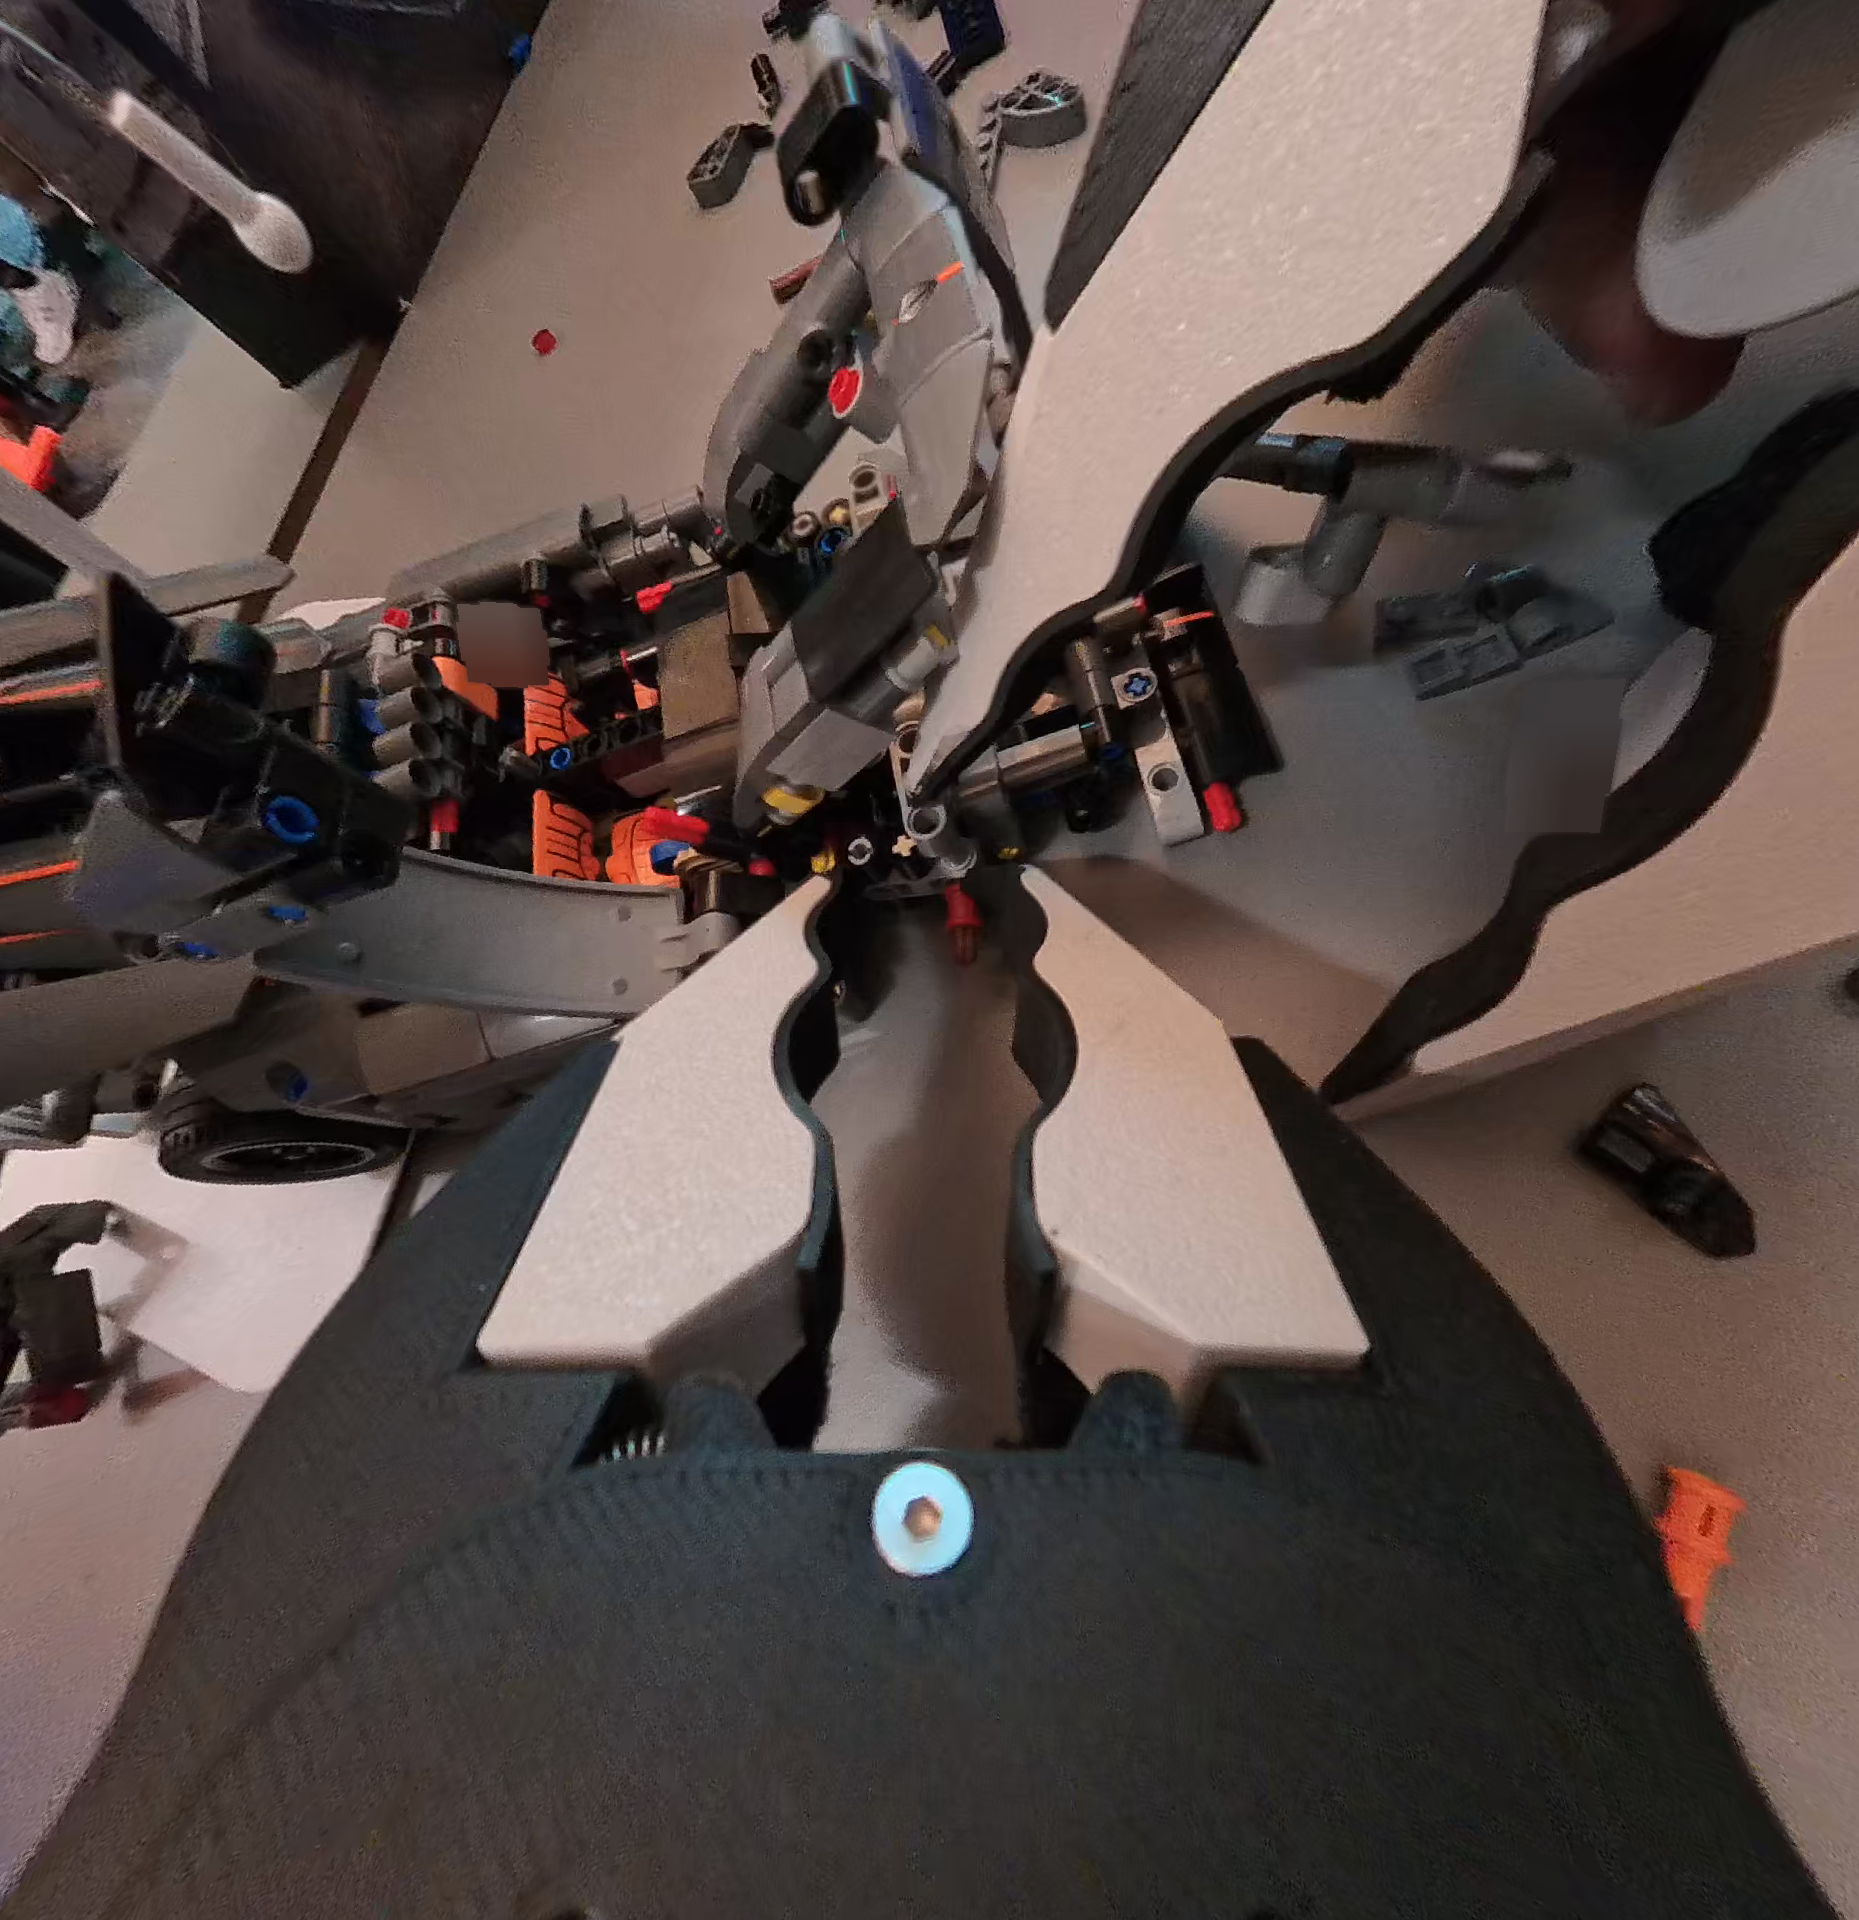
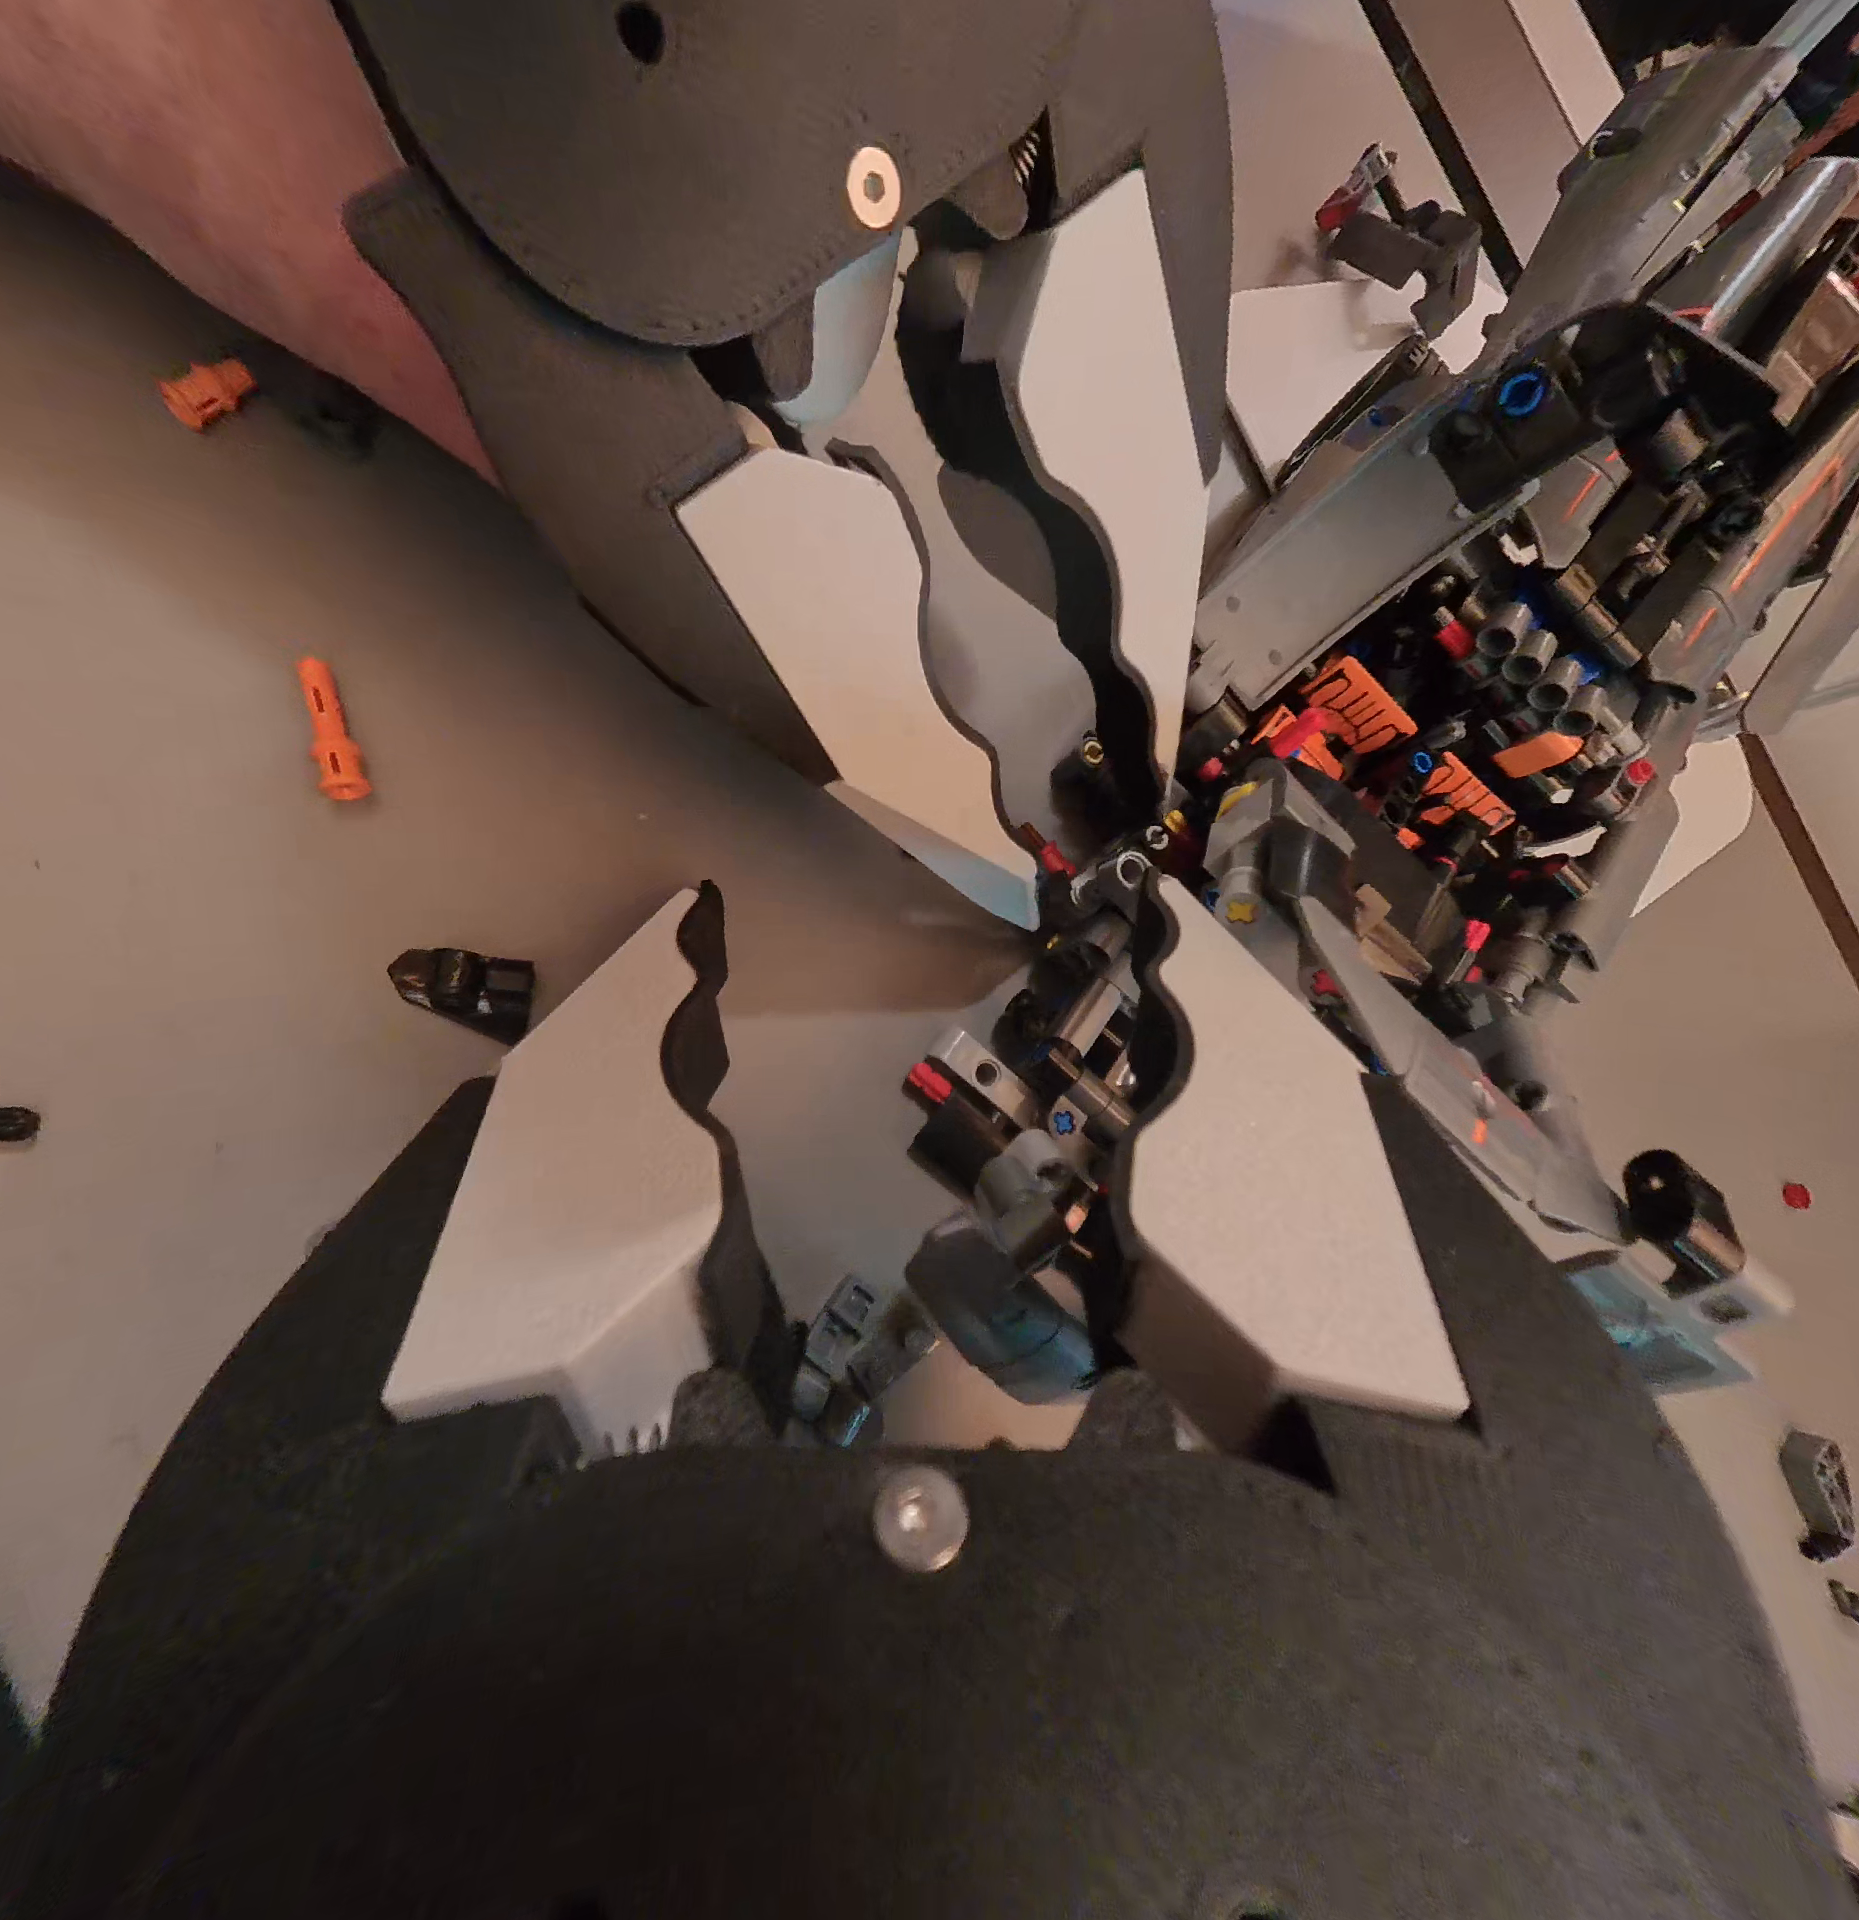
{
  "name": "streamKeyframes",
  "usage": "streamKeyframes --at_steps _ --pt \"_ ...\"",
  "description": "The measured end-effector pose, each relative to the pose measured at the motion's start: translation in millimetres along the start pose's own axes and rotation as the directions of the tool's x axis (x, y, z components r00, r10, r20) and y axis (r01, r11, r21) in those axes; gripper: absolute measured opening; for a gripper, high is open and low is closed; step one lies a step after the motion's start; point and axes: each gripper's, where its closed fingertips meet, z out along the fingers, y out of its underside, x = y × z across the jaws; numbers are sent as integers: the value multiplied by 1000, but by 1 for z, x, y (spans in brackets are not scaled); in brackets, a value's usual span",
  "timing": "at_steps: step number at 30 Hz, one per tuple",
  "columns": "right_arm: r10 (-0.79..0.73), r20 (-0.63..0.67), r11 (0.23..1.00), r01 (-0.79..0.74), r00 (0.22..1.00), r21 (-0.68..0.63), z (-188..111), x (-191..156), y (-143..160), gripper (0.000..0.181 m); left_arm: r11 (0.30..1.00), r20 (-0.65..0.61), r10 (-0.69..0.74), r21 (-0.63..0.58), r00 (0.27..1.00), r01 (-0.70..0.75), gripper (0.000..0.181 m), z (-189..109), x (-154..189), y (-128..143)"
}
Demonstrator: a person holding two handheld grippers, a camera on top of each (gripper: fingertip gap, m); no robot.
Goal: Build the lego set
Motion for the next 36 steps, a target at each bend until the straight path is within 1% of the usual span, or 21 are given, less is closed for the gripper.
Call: streamKeyframes --at_steps 8,15,17,22,24,27,28,29,30,31,32,34,35,36 --pt "-9 -1 1000 9 1000 -2 0 2 1 76 999 -60 -38 19 997 39 23 2 0 -1" --pt "-14 15 1000 14 1000 -13 -2 4 2 75 999 -65 -20 25 998 22 22 4 0 -3" --pt "-34 9 999 34 999 -12 -2 6 3 71 1000 -63 -18 24 998 19 22 4 -1 -3" --pt "-62 3 998 62 998 -16 -1 6 5 70 999 -61 -27 16 998 29 22 4 -1 -3" --pt "-80 -4 996 80 997 -28 -1 7 6 67 999 -57 -36 10 998 37 20 4 -1 -3" --pt "-68 -4 997 68 998 -28 -2 10 6 62 999 -49 -47 5 998 48 18 3 -2 -4" --pt "-67 2 997 67 998 -33 -2 9 8 57 999 -49 -52 5 997 52 16 3 -2 -4" --pt "-67 14 997 68 998 -41 -2 7 10 53 999 -57 -47 3 997 48 9 3 -1 -4" --pt "-67 42 997 69 997 -46 -1 1 13 39 999 -42 -40 -1 998 40 9 4 -2 -3" --pt "-56 50 998 58 997 -38 1 -1 12 43 999 -37 -33 9 999 33 7 4 -2 -5" --pt "-65 33 997 66 997 -37 1 0 10 52 1000 -33 -21 7 999 21 7 4 -1 -6" --pt "-79 18 997 79 997 -24 -6 4 3 53 1000 -12 17 6 1000 -17 7 3 -1 -7" --pt "-58 40 998 58 997 -2 -8 2 1 55 1000 -4 21 16 1000 -21 7 2 -2 -9" --pt "-53 49 999 53 997 10 -10 2 0 54 1000 0 18 21 1000 -18 11 0 -4 -9"
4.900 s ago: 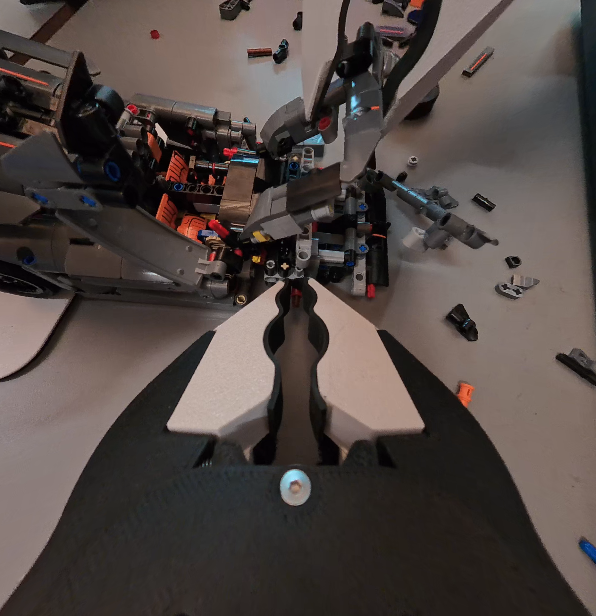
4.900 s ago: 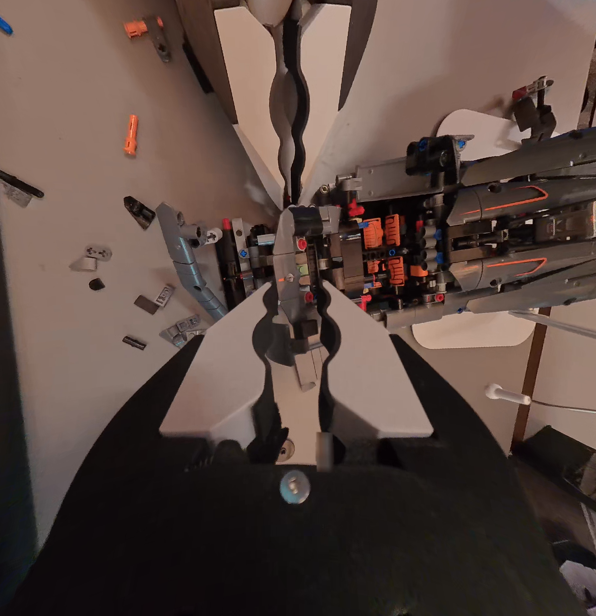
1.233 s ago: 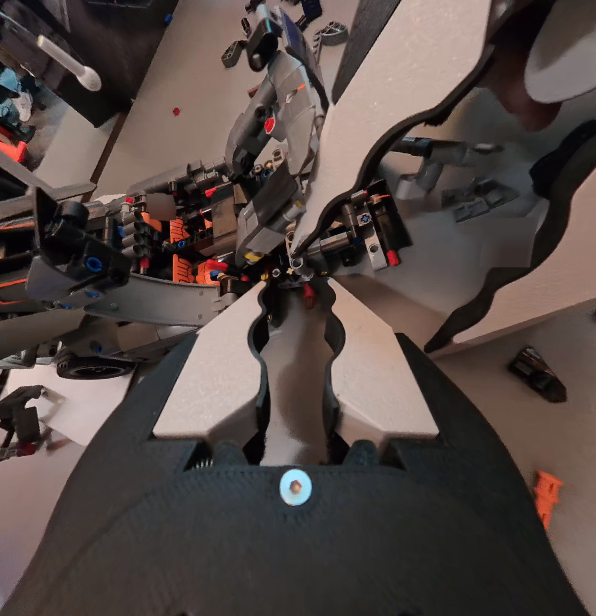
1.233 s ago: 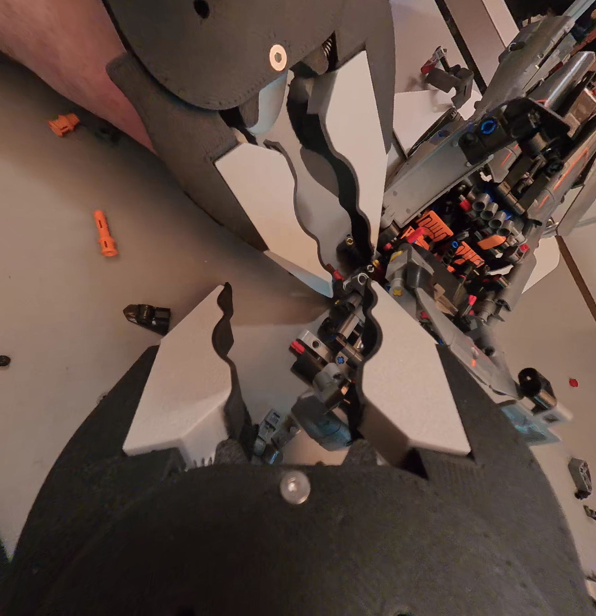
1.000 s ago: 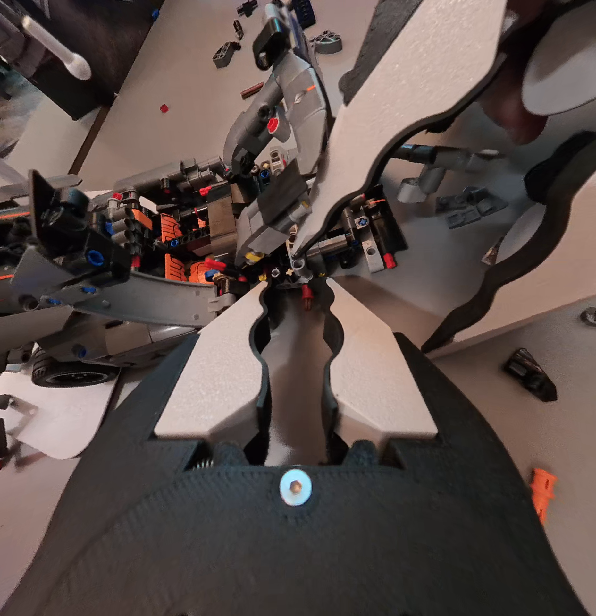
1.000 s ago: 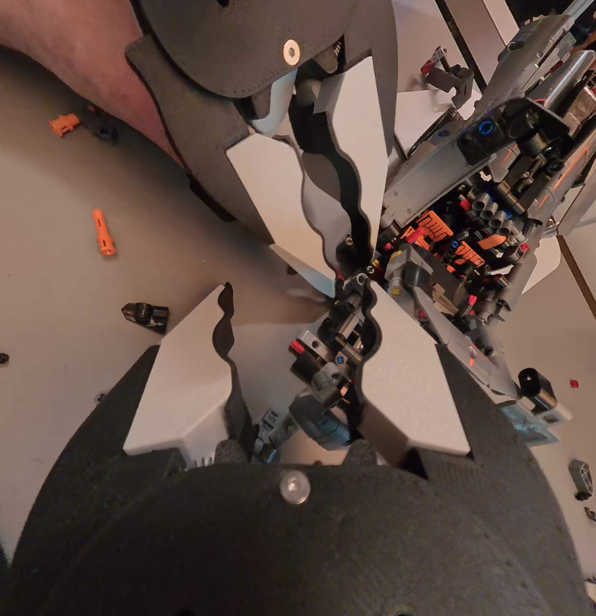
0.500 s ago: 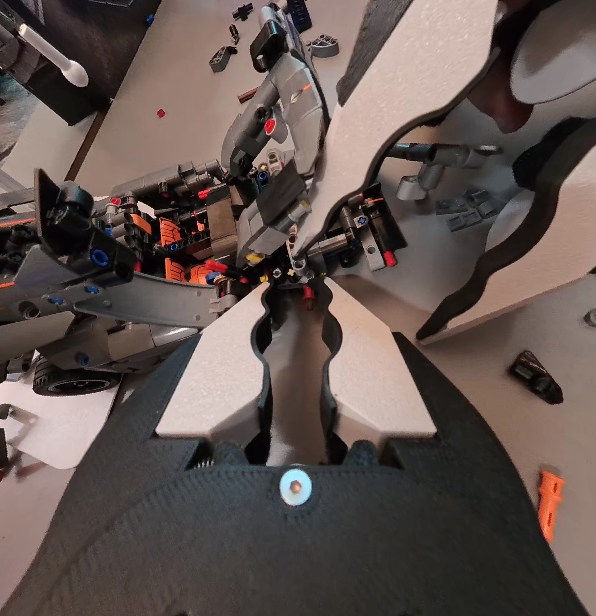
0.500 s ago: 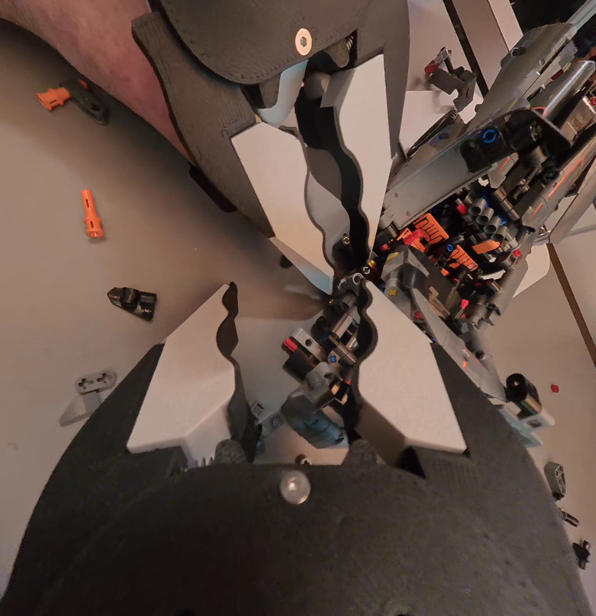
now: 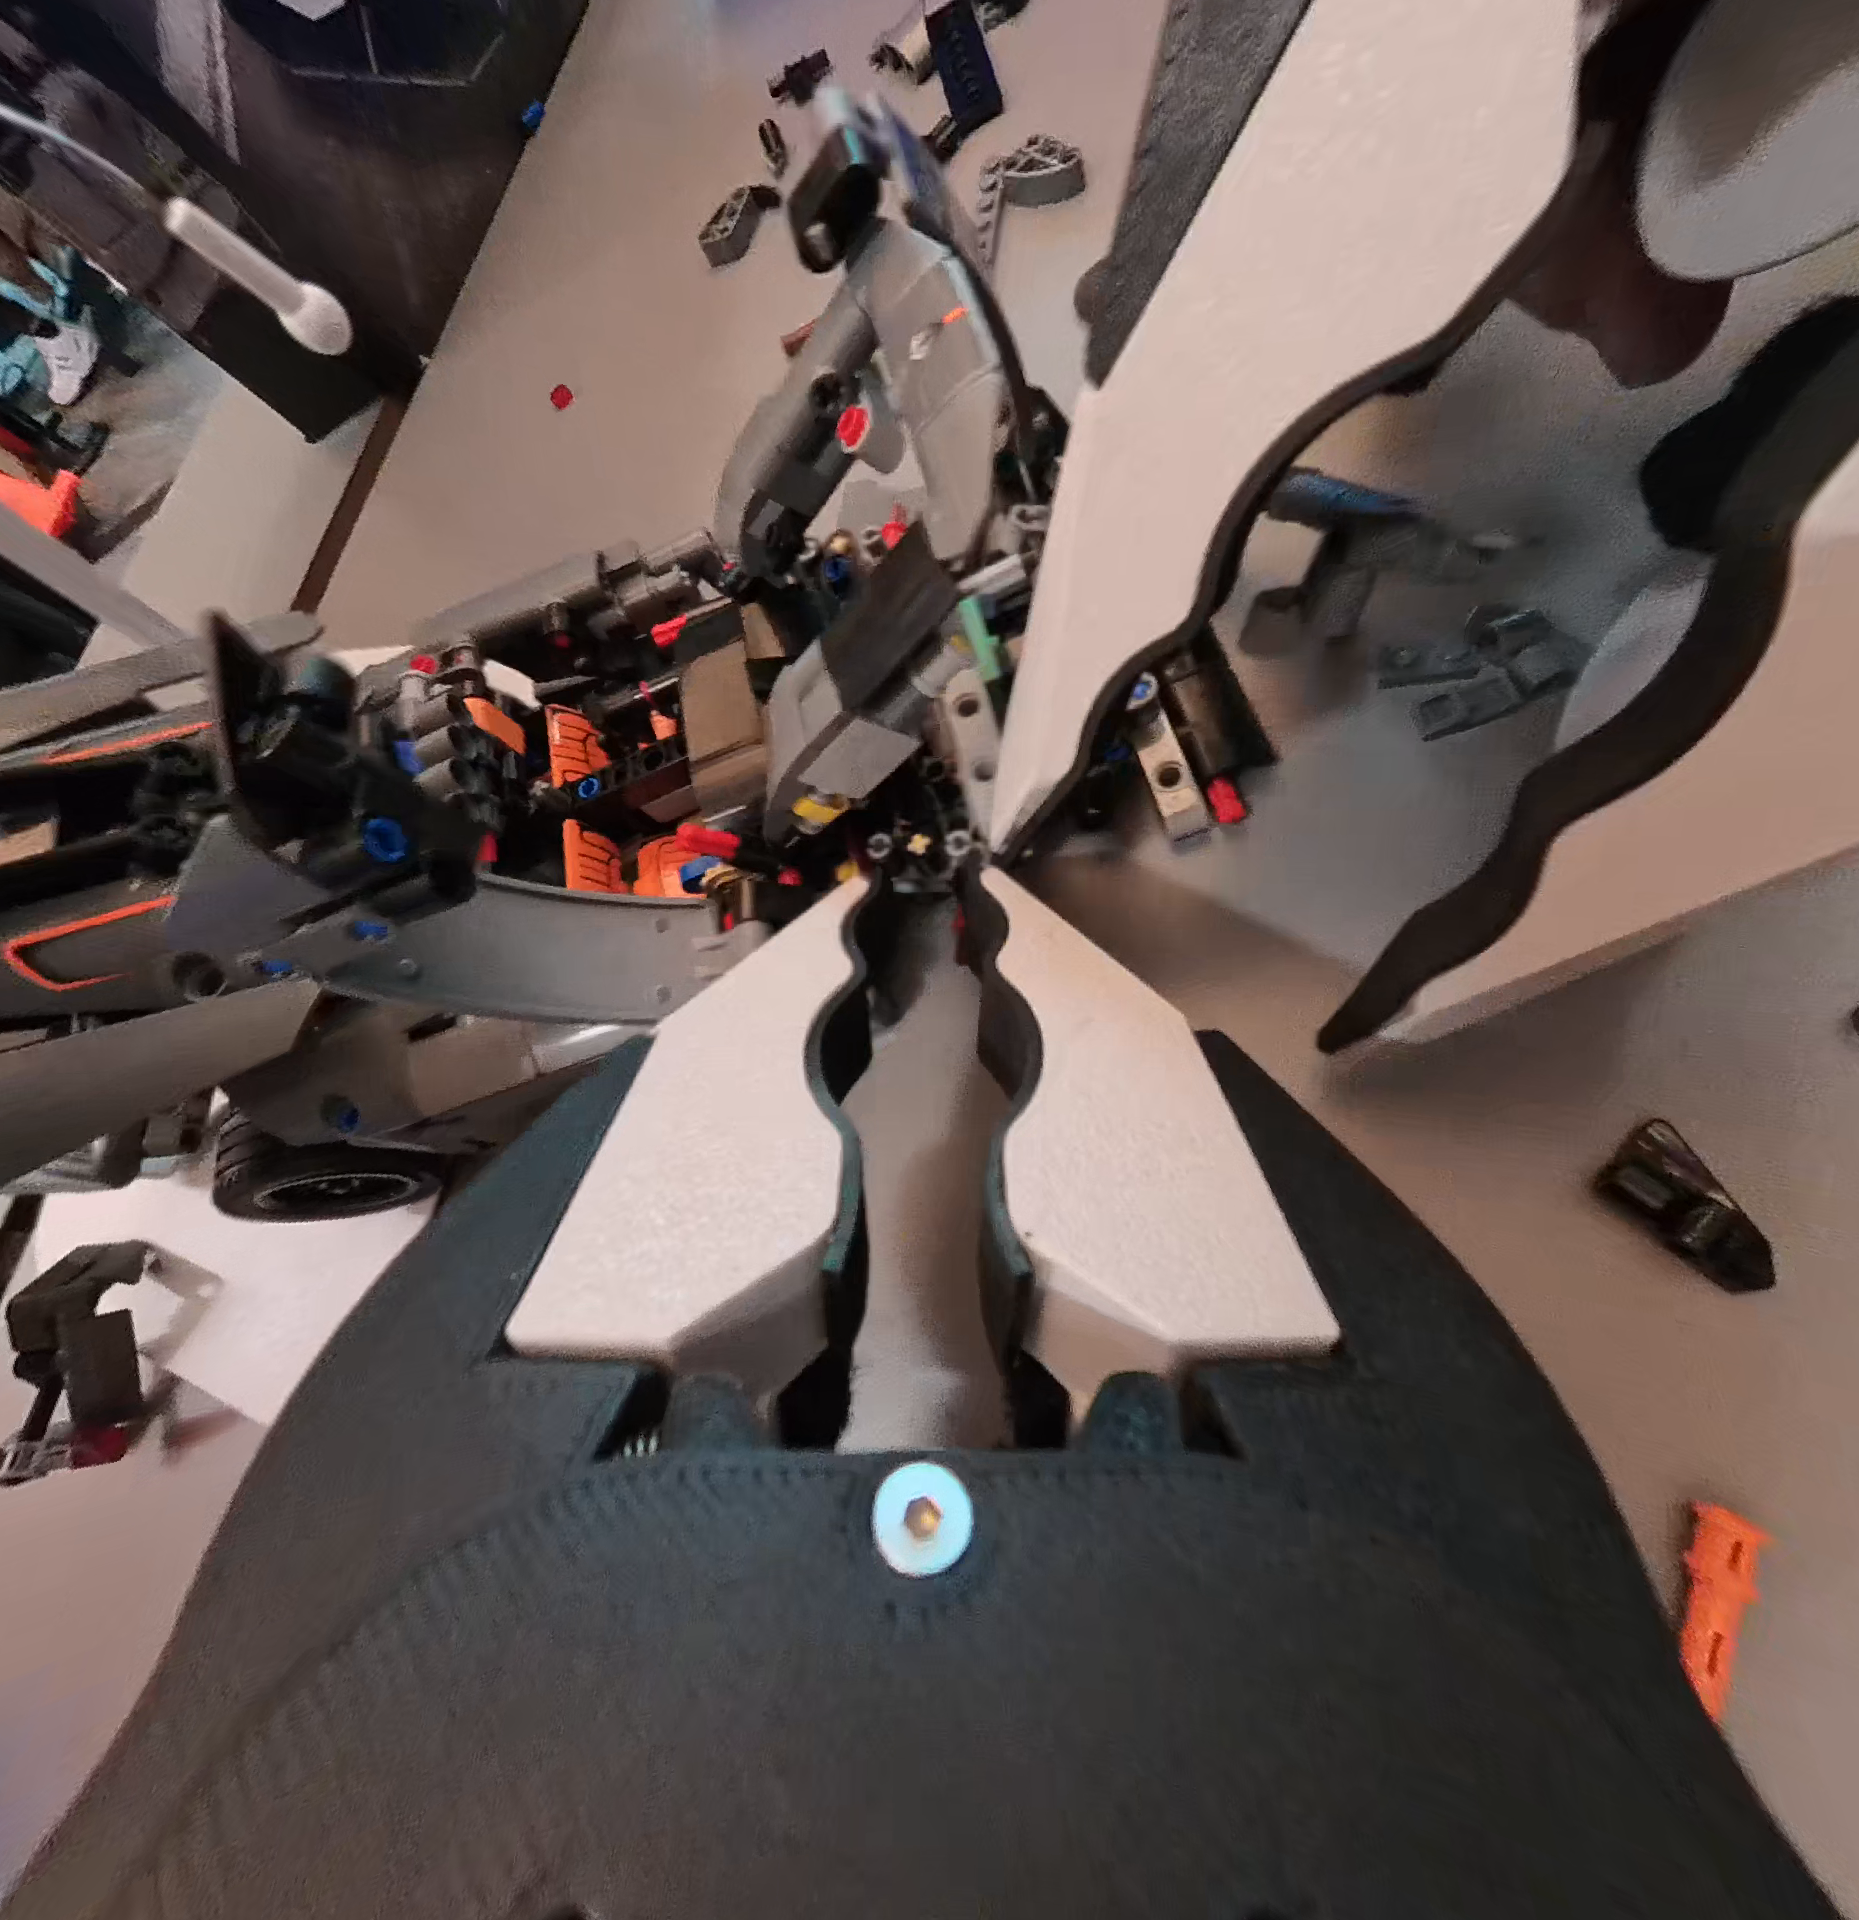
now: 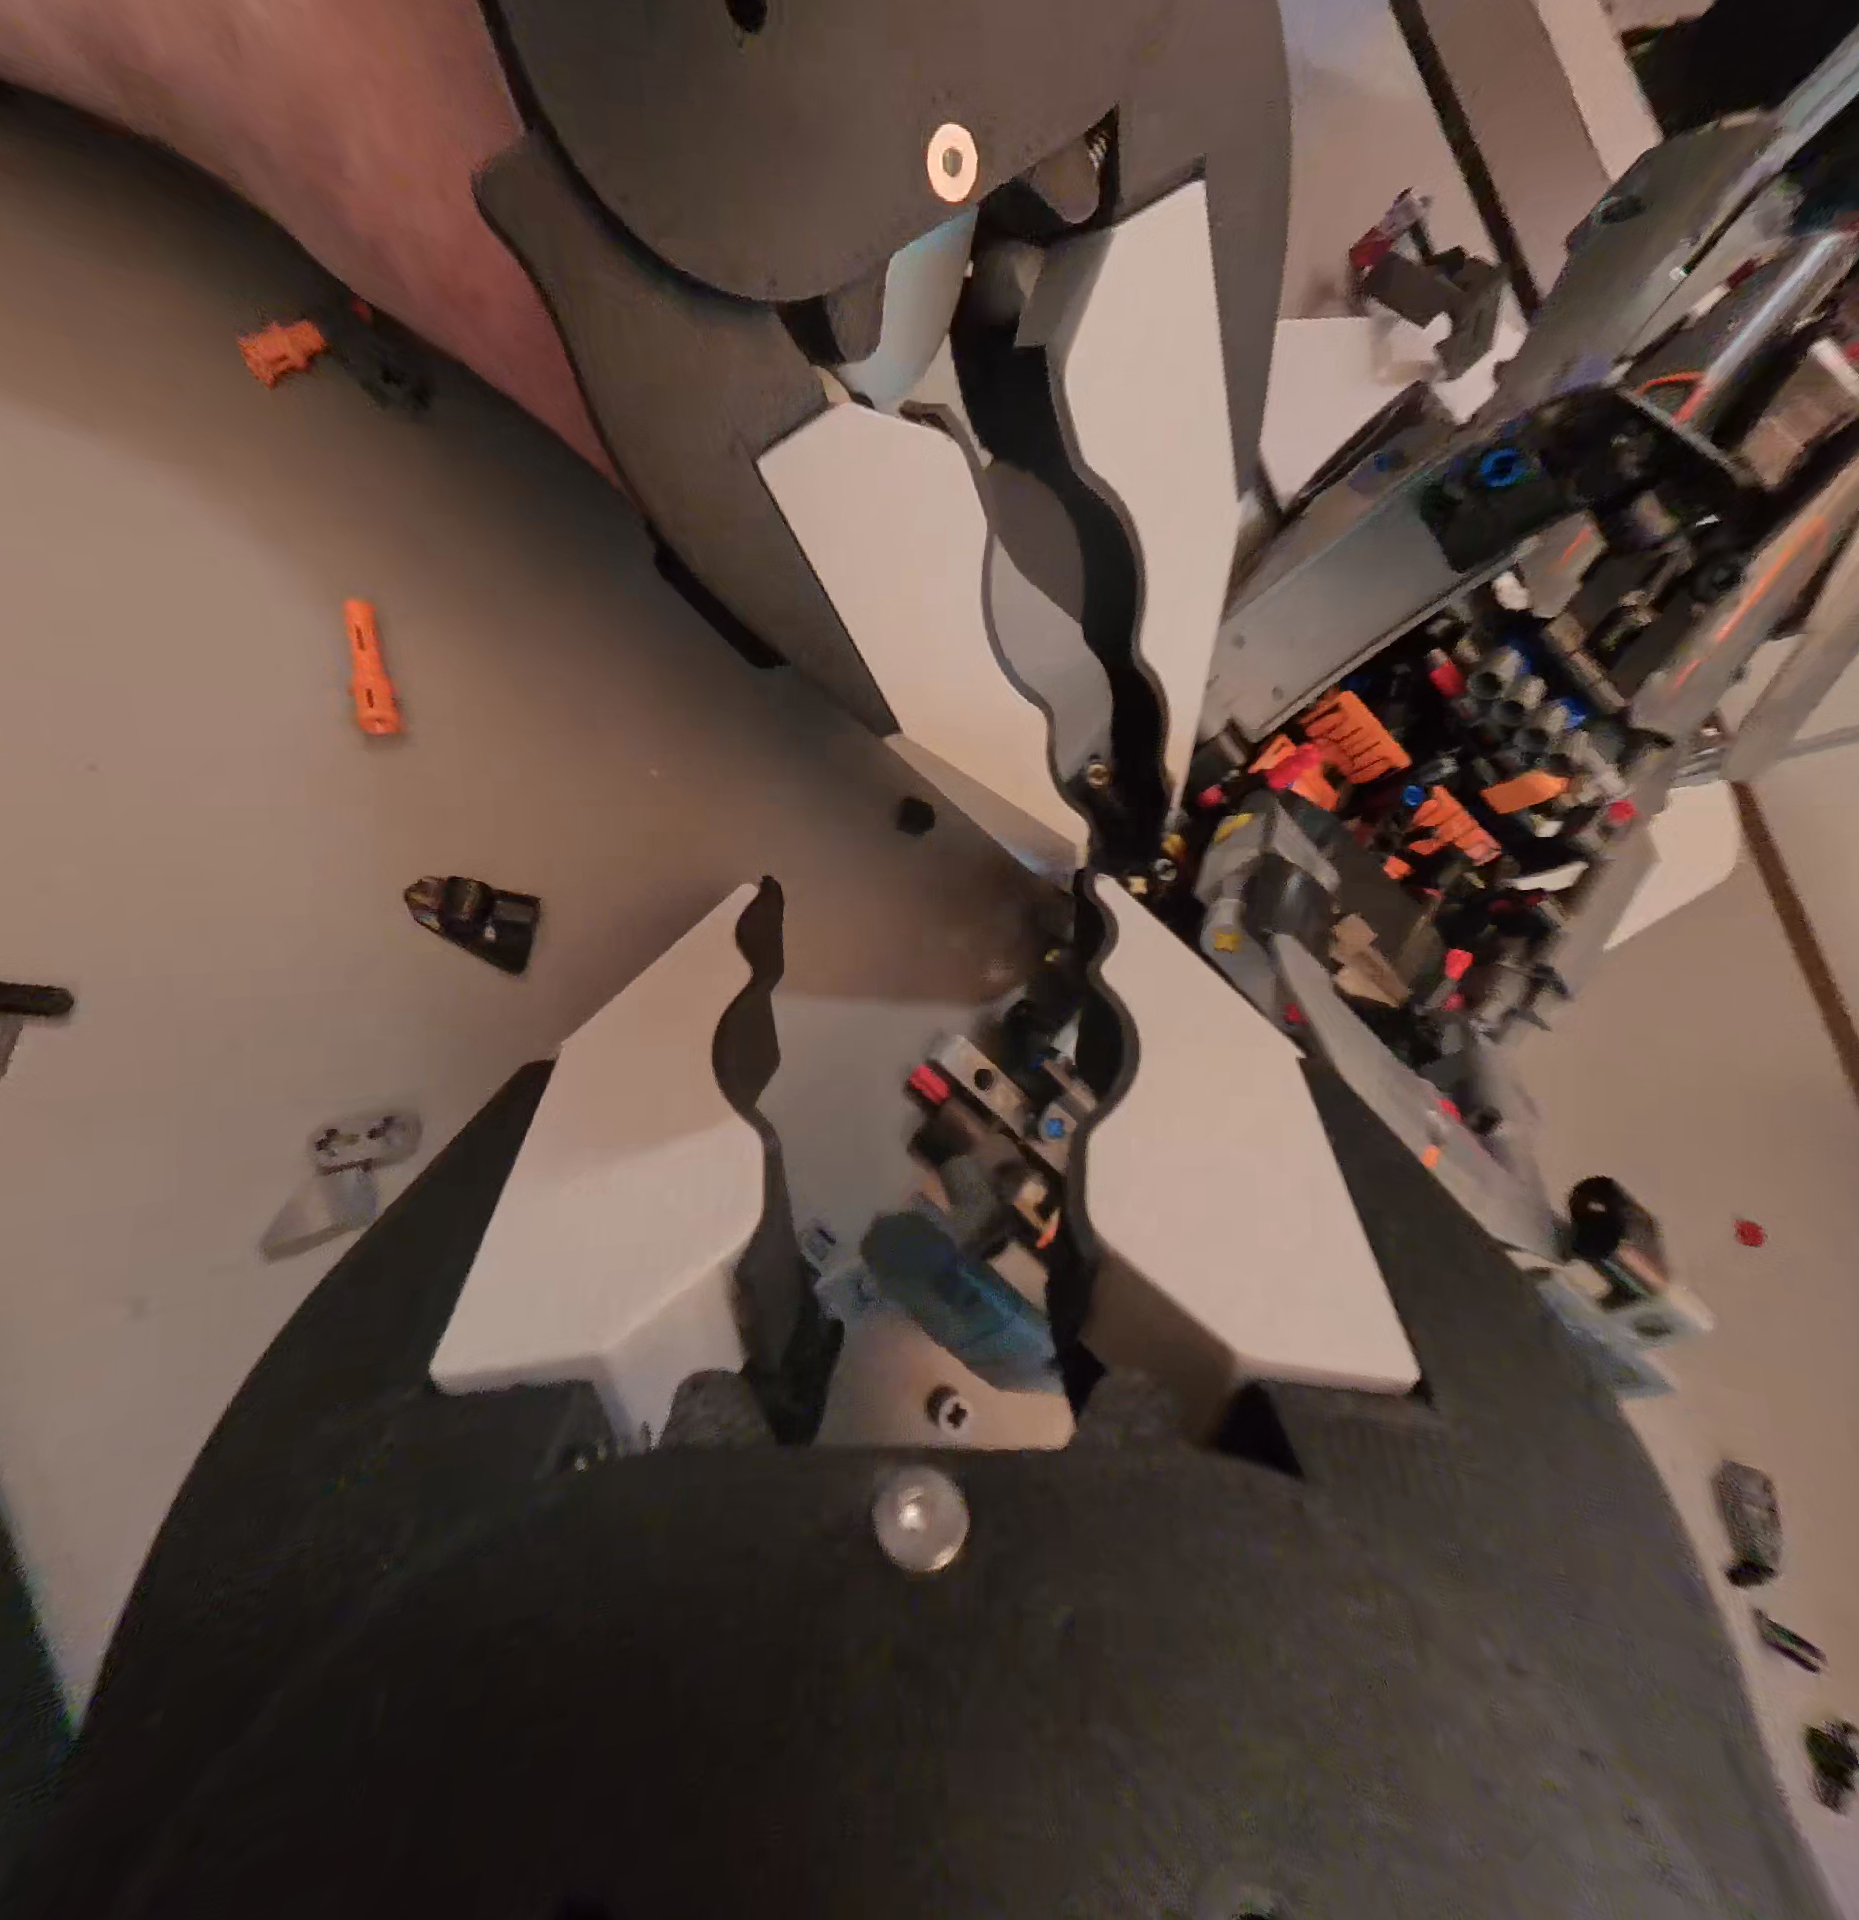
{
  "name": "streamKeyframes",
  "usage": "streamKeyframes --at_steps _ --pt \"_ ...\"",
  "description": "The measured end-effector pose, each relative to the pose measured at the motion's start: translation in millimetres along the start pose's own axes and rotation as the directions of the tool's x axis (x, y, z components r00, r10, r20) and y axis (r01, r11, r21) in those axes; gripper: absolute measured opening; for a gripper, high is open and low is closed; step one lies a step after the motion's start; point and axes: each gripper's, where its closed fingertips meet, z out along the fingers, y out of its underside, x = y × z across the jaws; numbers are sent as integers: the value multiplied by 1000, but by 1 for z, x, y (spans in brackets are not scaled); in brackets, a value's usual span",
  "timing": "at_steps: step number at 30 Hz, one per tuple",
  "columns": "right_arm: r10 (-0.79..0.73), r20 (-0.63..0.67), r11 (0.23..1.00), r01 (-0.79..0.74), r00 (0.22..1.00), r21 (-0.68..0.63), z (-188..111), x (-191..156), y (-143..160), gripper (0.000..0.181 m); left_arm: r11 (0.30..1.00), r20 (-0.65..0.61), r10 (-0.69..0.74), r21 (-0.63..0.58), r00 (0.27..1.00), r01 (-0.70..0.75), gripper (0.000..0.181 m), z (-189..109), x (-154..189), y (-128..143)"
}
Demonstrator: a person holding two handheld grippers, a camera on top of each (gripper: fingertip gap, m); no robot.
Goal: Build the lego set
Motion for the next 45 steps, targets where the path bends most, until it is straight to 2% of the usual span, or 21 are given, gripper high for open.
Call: streamKeyframes --at_steps 6,10,15,19,22,26,33,38,45 --pt "-21 28 999 20 999 47 -14 0 -2 54 1000 -50 -8 -3 999 8 15 3 7 2" --pt "13 90 993 -24 996 119 -34 3 -4 51 1000 -49 14 -2 999 -14 16 3 10 1" --pt "44 92 984 -58 995 166 -54 21 4 39 993 33 122 -2 992 -122 19 -1 8 -5" --pt "100 94 967 -119 991 226 -66 35 5 36 960 120 276 6 954 -279 21 -5 10 -16" --pt "136 114 954 -161 984 252 -69 39 4 37 915 174 401 -31 899 -402 17 -4 11 -16" --pt "156 101 954 -177 983 243 -70 45 10 33 900 196 435 -46 879 -434 13 -5 11 -16" --pt "189 108 957 -208 976 203 -64 45 20 33 834 173 551 -73 816 -547 23 -2 23 -16" --pt "179 117 963 -198 977 182 -58 41 23 33 770 194 637 -135 746 -623 13 5 23 -13" --pt "151 114 970 -169 982 173 -54 38 23 33 775 229 631 -147 741 -615 8 6 22 -16"
